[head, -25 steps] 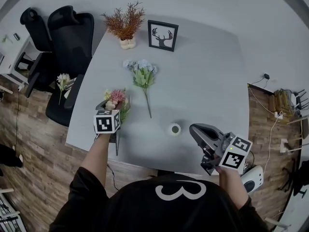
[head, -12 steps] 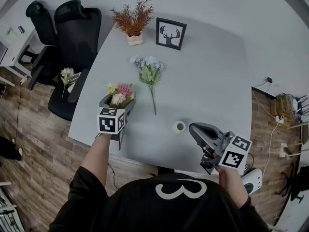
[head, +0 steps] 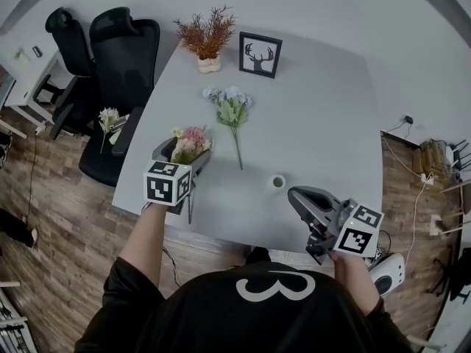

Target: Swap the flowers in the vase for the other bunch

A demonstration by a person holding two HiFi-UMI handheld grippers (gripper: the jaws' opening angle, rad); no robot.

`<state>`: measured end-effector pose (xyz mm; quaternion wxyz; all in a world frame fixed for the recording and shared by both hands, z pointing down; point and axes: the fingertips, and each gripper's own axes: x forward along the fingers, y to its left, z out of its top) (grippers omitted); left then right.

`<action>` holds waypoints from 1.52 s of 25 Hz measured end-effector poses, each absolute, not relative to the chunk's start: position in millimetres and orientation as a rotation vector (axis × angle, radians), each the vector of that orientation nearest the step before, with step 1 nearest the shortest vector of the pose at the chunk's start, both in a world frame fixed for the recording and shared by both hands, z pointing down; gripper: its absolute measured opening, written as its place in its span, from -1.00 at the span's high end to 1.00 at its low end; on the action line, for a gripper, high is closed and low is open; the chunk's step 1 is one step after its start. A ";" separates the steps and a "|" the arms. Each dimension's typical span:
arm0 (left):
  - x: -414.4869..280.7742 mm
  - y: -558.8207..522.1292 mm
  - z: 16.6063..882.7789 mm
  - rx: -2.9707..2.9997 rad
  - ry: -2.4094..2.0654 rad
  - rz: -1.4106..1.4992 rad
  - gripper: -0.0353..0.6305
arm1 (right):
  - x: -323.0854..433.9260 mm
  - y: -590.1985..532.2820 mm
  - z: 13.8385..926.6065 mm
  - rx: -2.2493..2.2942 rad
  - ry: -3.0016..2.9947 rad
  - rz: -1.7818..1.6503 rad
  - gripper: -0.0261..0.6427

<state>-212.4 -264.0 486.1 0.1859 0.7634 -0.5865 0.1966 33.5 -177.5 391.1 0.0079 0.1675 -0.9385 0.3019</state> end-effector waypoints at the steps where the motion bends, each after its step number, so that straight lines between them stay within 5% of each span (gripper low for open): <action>1: -207.3 -259.3 476.3 2.178 -1.640 0.535 -0.31 | 33.8 -173.5 389.0 0.529 -2.939 0.937 0.90; 8: -147.9 -196.5 403.6 2.390 -1.424 0.309 -0.22 | 26.3 -138.7 366.5 0.550 -2.999 0.854 0.90; 14: -108.1 -124.3 344.9 2.505 -1.206 0.073 0.55 | 11.3 -95.1 348.2 0.526 -3.052 0.789 0.90; 17: -93.5 -86.3 316.7 2.597 -1.100 -0.030 0.79 | 5.7 -72.6 341.8 0.526 -3.075 0.760 0.90; 38: -60.6 13.1 298.8 2.662 -0.903 -0.124 0.86 | 4.7 5.5 328.7 0.559 -3.101 0.693 0.90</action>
